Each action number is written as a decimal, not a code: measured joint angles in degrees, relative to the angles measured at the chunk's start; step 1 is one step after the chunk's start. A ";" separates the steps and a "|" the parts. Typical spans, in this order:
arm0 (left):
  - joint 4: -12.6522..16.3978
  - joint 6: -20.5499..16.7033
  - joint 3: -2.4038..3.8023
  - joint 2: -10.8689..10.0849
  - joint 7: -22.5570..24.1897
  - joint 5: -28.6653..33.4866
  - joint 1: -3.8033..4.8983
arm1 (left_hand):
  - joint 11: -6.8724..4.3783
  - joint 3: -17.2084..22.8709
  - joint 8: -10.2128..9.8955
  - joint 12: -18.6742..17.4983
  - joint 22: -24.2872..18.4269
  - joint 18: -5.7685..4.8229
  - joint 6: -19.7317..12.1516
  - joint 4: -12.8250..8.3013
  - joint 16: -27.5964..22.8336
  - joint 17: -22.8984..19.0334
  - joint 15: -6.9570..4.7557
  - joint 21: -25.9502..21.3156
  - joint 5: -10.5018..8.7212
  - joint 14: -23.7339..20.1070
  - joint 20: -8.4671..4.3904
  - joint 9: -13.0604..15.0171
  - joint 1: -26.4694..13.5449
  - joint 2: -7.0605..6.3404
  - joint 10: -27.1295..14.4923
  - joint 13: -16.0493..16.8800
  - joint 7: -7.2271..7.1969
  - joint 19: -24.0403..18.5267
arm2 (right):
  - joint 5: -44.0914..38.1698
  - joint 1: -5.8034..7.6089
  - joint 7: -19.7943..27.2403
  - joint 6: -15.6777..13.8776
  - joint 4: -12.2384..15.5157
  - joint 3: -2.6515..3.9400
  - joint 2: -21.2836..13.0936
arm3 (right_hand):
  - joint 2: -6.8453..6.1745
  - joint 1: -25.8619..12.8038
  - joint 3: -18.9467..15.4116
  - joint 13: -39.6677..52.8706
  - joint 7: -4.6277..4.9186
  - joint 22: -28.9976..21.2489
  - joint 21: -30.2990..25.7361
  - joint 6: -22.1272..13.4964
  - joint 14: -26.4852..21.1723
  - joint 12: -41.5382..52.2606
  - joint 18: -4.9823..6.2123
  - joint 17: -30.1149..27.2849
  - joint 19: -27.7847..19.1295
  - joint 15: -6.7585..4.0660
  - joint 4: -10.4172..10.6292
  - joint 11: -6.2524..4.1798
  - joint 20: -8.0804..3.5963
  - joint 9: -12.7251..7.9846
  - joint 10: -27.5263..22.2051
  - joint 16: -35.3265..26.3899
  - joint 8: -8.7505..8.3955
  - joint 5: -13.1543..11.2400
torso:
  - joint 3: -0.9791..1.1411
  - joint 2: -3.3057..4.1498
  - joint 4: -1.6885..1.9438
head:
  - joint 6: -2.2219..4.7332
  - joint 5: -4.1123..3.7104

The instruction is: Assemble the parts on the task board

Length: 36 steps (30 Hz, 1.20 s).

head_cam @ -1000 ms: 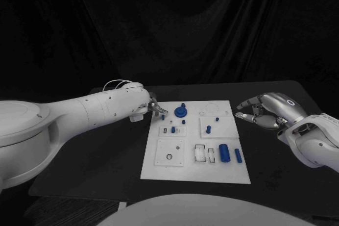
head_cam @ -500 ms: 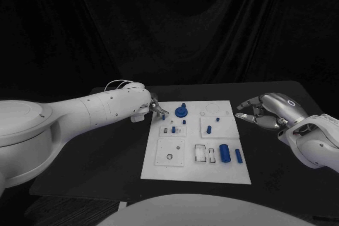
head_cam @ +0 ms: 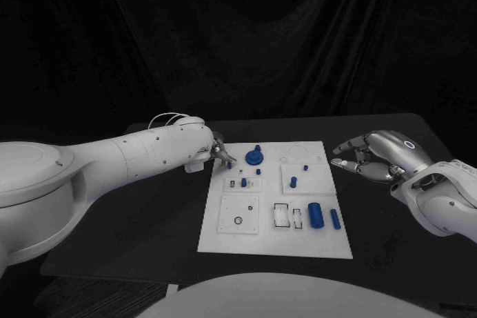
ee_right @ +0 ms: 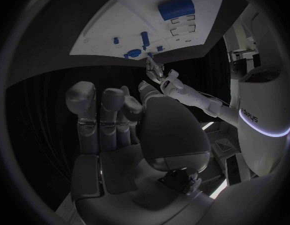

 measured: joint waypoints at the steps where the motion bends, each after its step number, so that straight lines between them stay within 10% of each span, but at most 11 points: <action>1: 0.00 0.04 0.00 0.02 0.02 0.00 0.00 | 0.00 0.08 -0.15 0.00 0.00 0.00 0.00 -0.24 0.00 0.00 0.00 0.00 0.29 0.00 0.00 0.05 0.00 0.00 0.00 0.00 0.00 0.00 | 0.00 0.00 0.05 -0.02 0.00 0.00 0.00 | 0.00 0.00 0.00 0.00 0.00 0.00 0.21 0.00 0.00 0.00 0.00 0.03 0.00 0.00 0.00 0.00 0.00 0.00 0.00 0.00 0.00 0.00 | 0.00 -0.01 0.01 | 0.00 -0.01; 23: -0.51 0.96 0.01 0.38 0.40 -0.02 -0.08 | 0.00 5.92 -2.21 0.00 0.00 0.01 0.62 -4.63 0.00 0.00 0.00 -0.51 6.39 0.00 -0.43 0.20 2.90 0.33 0.00 0.00 -0.62 -0.42 | 0.00 -0.63 0.59 -0.19 0.08 0.00 -0.26 | 0.00 0.00 0.00 -0.01 0.16 -0.01 0.22 0.16 0.00 0.00 0.00 0.02 0.00 0.00 0.00 0.00 0.00 0.00 0.00 0.00 0.00 0.00 | -0.01 -0.02 -0.03 | 0.00 -0.01; 36: -0.27 1.14 0.01 0.17 1.02 -0.02 -0.12 | -0.30 16.14 -3.53 0.00 0.00 0.01 1.15 -8.23 0.00 0.00 0.00 -0.51 12.06 0.00 -0.42 0.29 2.56 -2.34 0.13 0.00 -0.70 -0.42 | 0.00 -0.85 0.62 -0.21 0.11 0.00 -0.36 | 0.00 0.00 0.00 -0.09 0.21 -0.02 0.22 0.21 0.00 0.00 0.00 -0.05 0.00 0.00 0.00 0.00 0.00 0.01 0.00 0.00 0.00 0.00 | -0.01 -0.02 -0.03 | 0.00 0.03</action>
